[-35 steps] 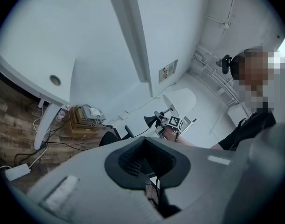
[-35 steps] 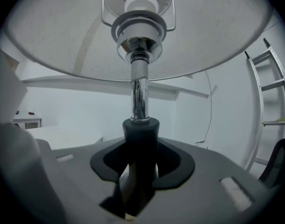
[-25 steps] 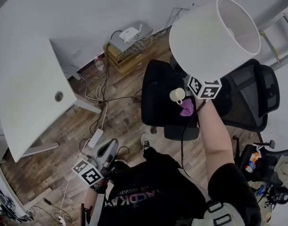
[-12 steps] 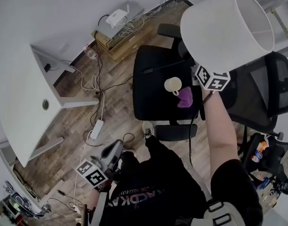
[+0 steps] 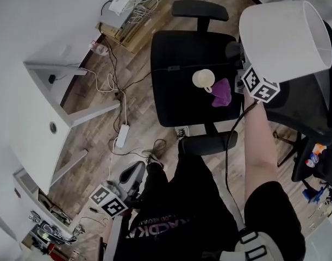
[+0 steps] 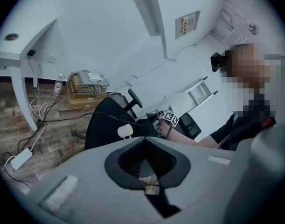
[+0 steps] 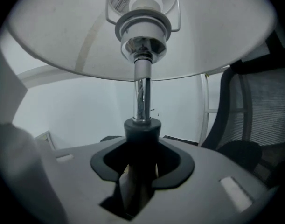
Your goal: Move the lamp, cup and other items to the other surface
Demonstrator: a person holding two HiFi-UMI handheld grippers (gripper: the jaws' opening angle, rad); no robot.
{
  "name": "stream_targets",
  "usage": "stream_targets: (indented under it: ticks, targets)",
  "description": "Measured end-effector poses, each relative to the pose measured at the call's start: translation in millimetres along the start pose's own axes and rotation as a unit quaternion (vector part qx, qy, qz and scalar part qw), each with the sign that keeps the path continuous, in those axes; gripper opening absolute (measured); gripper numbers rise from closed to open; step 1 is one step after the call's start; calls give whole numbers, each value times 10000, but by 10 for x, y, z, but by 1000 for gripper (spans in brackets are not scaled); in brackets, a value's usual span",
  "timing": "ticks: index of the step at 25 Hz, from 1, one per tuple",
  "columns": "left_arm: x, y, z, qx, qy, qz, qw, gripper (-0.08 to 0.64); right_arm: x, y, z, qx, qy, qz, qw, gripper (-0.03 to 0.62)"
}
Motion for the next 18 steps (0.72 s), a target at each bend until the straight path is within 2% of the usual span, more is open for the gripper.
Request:
stream_targets:
  ticks: [4,7,11,18]
  targets:
    - [60,-21,108,-190,51,254,9995,5,394,54,-366,382,-317,85,9987,142]
    - [170,-166,158,-143,28,548,9984,5,633,38,-558,551,-507,89,9972,141]
    - [294,-348,181,-40,44,885,9961,5,885,0,-742,674,-603,133,9958,141]
    - [427,-417,350,-254,237,1205,9921,5,1286,-45,-926,739,-658,294,9947,142]
Point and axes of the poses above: the fingertips, and each gripper's own axes: y backward along the fingers, z to its left, x out of its underside, the point moved 3 cm from there along y, backward along the fingers, and after that the axes turned 2 degrees about x, right-handed, at the moved point
